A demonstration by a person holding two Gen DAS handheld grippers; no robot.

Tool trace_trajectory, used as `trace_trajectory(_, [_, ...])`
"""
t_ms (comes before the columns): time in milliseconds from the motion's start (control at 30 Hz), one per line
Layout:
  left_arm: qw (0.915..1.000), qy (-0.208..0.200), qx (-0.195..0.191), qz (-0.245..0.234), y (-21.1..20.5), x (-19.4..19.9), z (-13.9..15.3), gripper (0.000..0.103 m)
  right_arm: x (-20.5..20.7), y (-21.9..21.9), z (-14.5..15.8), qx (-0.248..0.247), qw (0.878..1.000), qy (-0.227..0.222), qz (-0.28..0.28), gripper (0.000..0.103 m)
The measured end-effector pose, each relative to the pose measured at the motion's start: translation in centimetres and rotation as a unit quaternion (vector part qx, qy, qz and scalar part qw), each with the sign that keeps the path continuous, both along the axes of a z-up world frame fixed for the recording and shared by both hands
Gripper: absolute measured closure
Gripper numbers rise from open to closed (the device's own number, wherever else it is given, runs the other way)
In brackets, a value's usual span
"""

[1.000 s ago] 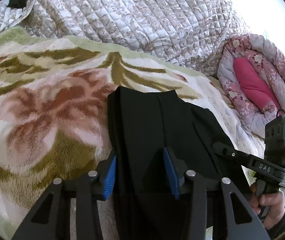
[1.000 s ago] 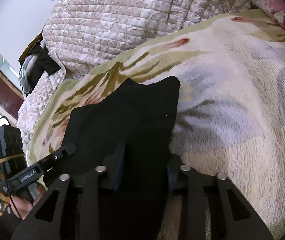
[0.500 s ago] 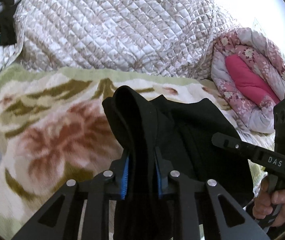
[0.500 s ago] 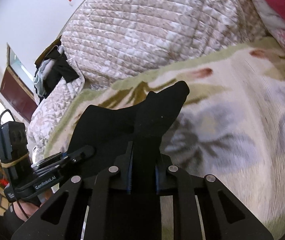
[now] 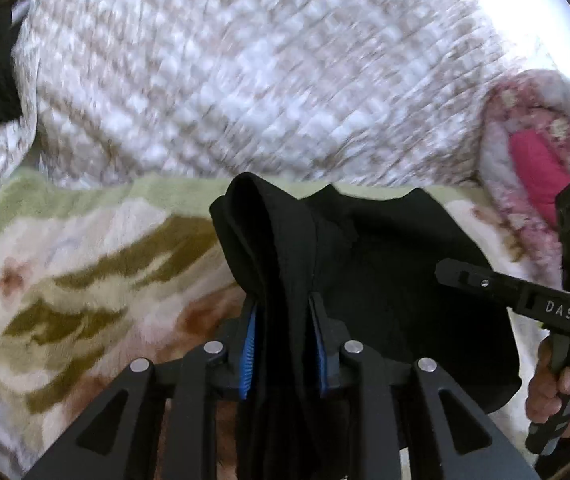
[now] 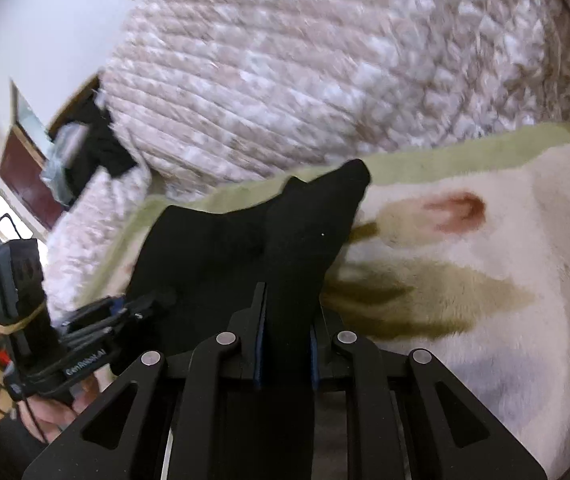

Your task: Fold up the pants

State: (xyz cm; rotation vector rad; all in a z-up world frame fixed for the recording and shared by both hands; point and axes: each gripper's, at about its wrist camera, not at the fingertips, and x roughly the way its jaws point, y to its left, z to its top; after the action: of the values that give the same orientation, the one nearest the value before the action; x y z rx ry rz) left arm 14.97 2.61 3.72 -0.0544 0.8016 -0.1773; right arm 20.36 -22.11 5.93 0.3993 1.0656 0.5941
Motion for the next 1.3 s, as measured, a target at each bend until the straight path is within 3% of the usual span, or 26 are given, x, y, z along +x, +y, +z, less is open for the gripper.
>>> trace_trajectory(67, [0.9993, 0.033, 0.008, 0.016, 0.7, 0.9, -2.3, 0.068, 0.1, -0.4, -2.2, -0.021, 0.999, 0.024, -0.014, 0.078])
trace_trajectory(133, [0.9994, 0.03, -0.001, 0.017, 1.3, 0.8, -2.6, 0.063, 0.2, -1.0, -2.6, -0.011, 0.999, 0.031, -0.021, 0.073])
trace_trajectory(367, [0.9985, -0.002, 0.01, 0.054, 1.8, -1.9, -0.1, 0.064, -3.1, -0.8, 2.3, -0.093, 0.994, -0.051, -0.028, 0.073])
trace_trajectory(567, [0.999, -0.035, 0.005, 0.026, -0.7, -5.9, 1.4, 0.064, -7.5, 1.4, 3.6, -0.123, 0.989, -0.087, 0.006, 0.074])
trace_trajectory(733, [0.9995, -0.018, 0.023, 0.007, -2.2, -7.1, -0.8, 0.066, -8.8, 2.3, 0.9, -0.157, 0.984, -0.072, 0.036, 0.076])
trace_trajectory(800, [0.9989, -0.019, 0.042, 0.002, -2.4, -6.7, -1.8, 0.066, -8.6, 2.3, 0.9, -0.154, 0.985, -0.07, 0.035, 0.077])
trace_trajectory(1000, [0.9989, -0.025, 0.038, 0.006, -2.2, -6.5, -1.8, 0.065, -9.2, 1.6, 1.1, -0.141, 0.987, -0.065, 0.032, 0.077])
trace_trajectory(1300, [0.9983, -0.039, 0.041, 0.013, -2.6, -9.5, -1.4, 0.065, -11.2, 0.1, 2.2, -0.128, 0.99, -0.061, 0.017, 0.077])
